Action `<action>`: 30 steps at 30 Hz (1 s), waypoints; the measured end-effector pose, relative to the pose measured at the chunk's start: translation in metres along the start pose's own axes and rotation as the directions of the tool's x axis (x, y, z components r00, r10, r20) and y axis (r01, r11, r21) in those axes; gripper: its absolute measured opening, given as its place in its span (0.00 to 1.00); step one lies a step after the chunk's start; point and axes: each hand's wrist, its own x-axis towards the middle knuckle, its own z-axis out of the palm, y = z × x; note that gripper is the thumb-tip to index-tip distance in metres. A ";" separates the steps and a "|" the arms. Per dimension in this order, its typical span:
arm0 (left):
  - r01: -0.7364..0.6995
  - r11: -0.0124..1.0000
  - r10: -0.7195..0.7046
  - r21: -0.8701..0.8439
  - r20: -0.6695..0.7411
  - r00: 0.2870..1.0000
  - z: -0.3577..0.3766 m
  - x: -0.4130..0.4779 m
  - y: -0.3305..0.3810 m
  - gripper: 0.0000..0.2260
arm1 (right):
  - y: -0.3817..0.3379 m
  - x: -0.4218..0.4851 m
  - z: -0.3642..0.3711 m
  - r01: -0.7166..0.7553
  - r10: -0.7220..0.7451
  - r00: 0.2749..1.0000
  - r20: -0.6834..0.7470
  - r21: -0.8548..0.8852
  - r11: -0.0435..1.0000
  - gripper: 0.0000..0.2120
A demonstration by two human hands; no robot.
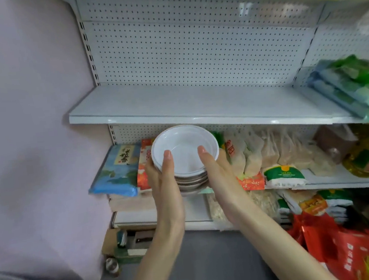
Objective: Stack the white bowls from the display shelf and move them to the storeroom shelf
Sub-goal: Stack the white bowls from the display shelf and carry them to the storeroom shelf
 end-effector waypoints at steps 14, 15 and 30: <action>0.079 0.988 -0.073 0.131 -0.049 0.996 0.075 0.237 -0.063 0.31 | 0.004 0.269 0.007 -0.093 0.094 0.995 -0.013 0.059 0.994 0.21; 0.081 0.987 -0.072 0.140 -0.072 0.995 0.082 0.253 -0.069 0.33 | 0.004 0.287 0.004 -0.099 0.100 0.995 -0.007 0.057 0.993 0.21; 0.128 0.975 -0.118 0.181 -0.066 0.991 0.139 0.420 -0.148 0.38 | 0.025 0.481 -0.031 -0.070 0.080 0.984 0.156 -0.069 0.995 0.24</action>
